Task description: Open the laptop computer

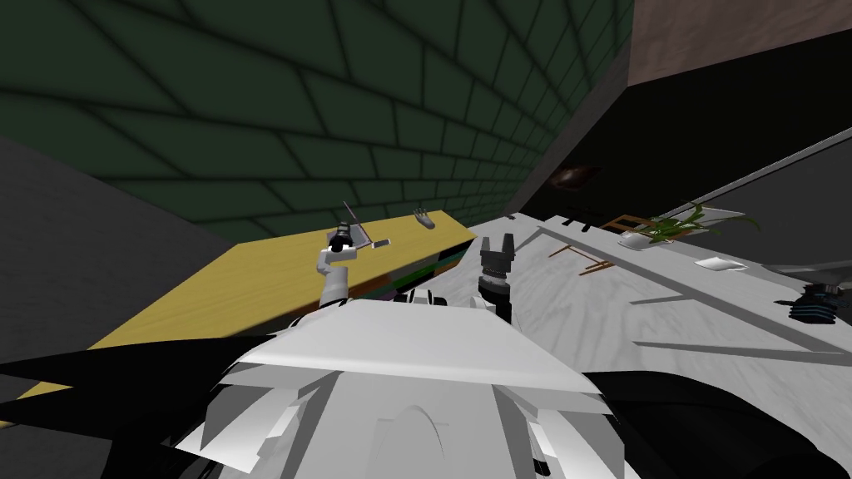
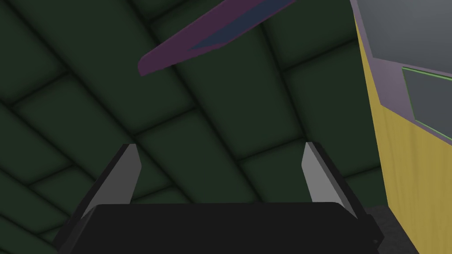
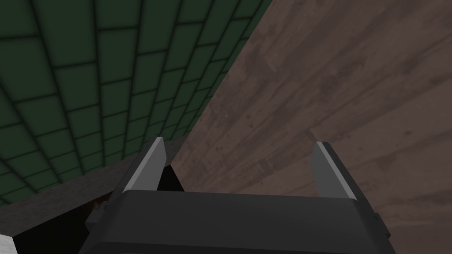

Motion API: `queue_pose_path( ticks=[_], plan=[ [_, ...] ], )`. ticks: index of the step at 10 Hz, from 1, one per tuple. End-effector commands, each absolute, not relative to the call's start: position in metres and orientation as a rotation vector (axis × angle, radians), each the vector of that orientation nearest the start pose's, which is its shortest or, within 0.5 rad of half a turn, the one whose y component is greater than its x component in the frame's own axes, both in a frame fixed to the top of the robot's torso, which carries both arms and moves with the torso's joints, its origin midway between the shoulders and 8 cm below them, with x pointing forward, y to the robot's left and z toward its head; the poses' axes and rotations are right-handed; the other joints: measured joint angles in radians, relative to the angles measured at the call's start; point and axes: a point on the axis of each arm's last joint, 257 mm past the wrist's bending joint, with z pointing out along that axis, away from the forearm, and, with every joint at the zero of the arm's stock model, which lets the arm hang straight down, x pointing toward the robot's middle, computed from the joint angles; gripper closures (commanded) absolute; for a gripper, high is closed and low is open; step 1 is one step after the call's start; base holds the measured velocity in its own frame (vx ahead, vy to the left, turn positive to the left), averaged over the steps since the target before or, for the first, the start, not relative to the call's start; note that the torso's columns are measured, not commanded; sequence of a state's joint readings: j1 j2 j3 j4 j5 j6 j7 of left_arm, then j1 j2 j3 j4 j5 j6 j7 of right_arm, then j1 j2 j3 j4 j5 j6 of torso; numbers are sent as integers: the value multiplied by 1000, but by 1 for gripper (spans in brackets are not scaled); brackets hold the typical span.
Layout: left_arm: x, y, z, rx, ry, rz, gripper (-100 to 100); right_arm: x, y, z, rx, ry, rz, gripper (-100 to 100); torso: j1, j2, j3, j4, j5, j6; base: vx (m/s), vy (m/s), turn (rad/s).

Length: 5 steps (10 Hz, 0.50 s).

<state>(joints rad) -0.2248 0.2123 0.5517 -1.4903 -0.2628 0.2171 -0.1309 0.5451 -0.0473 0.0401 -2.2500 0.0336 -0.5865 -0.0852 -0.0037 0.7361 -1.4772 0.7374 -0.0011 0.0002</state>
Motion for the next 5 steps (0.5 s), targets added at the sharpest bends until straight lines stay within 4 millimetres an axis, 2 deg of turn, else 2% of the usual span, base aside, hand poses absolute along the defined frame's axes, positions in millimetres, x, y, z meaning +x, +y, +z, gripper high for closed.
queue_pose_path(
  ticks=[1, 5],
  plan=[
    [521, 575, -144, -1189, 1026, -383, -100, 334, -260, 11, 629, 643, 1395, 0, 2, 1, 0, 0, 0, 0, 52, -90, -70],
    [502, 613, -142, -1220, 981, -313, -100, 334, -260, 11, 629, 643, 1395, 0, 4, 2, 1, 1, 1, 0, 46, -75, -65]
  ],
)
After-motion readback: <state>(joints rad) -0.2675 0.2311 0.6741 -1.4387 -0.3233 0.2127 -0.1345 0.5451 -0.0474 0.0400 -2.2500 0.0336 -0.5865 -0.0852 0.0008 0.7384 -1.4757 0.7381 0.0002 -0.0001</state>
